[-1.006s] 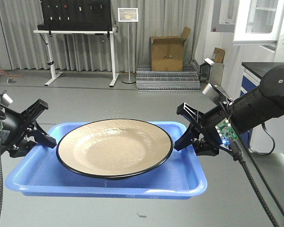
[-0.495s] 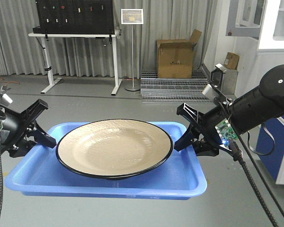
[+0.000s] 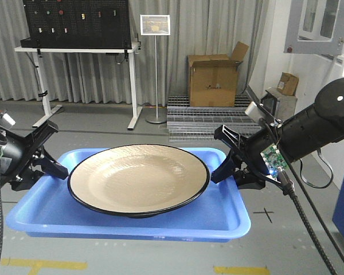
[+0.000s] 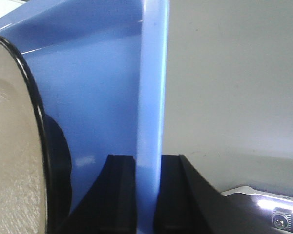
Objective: Place disk in tray to left cabinet
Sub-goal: 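Hold the tray with both grippers while driving toward the cabinet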
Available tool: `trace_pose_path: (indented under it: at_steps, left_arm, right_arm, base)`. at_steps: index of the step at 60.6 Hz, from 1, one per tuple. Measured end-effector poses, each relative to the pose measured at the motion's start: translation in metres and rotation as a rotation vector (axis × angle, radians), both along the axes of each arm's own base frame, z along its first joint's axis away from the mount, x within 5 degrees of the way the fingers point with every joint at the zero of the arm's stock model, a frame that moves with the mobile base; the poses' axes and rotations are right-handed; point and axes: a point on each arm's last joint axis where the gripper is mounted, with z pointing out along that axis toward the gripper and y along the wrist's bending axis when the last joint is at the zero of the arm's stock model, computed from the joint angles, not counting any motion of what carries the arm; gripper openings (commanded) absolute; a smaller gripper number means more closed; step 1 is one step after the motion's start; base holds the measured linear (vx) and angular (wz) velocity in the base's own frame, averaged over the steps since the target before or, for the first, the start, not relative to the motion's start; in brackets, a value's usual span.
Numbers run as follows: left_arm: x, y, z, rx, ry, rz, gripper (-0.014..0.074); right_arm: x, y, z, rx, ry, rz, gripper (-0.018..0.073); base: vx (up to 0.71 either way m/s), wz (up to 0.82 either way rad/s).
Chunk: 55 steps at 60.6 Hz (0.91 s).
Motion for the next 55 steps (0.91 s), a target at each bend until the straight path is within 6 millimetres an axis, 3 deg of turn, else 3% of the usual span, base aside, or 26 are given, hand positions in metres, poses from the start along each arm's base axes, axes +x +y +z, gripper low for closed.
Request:
trace_pose_path:
  at_steps: [55]
  left_arm:
    - [0.0001, 0.0002, -0.0001, 0.002, -0.001, 0.001, -0.0001]
  right_arm:
    - [-0.0011, 0.0004, -0.0001, 0.003, 0.01, 0.008, -0.0006]
  base:
    - [0.67, 0.01]
